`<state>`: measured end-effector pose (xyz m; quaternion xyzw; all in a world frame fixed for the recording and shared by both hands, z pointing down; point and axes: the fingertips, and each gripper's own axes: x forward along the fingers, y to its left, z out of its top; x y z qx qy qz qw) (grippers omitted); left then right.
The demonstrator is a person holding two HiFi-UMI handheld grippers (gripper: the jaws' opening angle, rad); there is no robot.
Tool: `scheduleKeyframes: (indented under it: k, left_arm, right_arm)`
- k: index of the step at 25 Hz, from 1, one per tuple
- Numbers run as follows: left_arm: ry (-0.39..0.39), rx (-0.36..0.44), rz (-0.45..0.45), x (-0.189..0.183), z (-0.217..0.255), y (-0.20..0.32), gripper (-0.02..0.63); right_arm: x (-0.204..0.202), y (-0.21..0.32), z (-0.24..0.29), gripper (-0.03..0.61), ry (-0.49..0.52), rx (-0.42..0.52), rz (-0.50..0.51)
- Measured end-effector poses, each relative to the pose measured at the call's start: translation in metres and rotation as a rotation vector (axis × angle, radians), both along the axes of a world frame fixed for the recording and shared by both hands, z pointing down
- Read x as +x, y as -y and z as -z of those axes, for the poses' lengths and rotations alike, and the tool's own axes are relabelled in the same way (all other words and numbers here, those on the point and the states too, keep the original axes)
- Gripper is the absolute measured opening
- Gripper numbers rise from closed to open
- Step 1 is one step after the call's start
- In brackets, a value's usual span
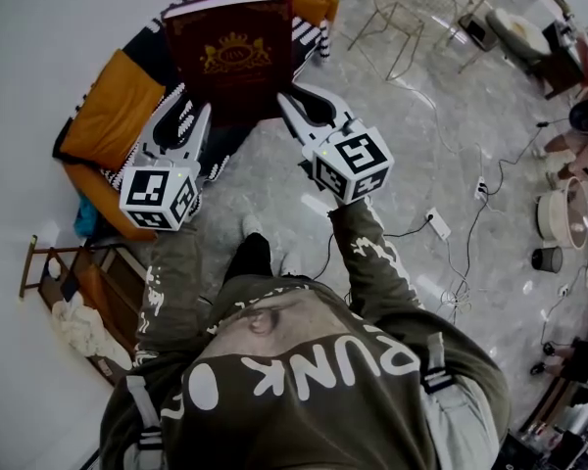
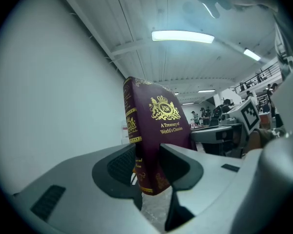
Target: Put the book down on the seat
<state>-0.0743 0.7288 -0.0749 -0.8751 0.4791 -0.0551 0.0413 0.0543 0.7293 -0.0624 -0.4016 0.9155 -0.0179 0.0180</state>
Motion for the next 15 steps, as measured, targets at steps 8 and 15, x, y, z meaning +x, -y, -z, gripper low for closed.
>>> scheduleKeyframes:
  k: [8, 15]
  left_arm:
    - [-0.013, -0.015, -0.007, -0.007, -0.015, 0.067, 0.137]
    - [-0.029, -0.021, -0.031, -0.024, -0.031, 0.146, 0.137]
  right_arm:
    - [-0.007, 0.063, -0.014, 0.074, -0.015, -0.017, -0.013]
    - [-0.024, 0.139, -0.027, 0.074, -0.027, -0.027, -0.042]
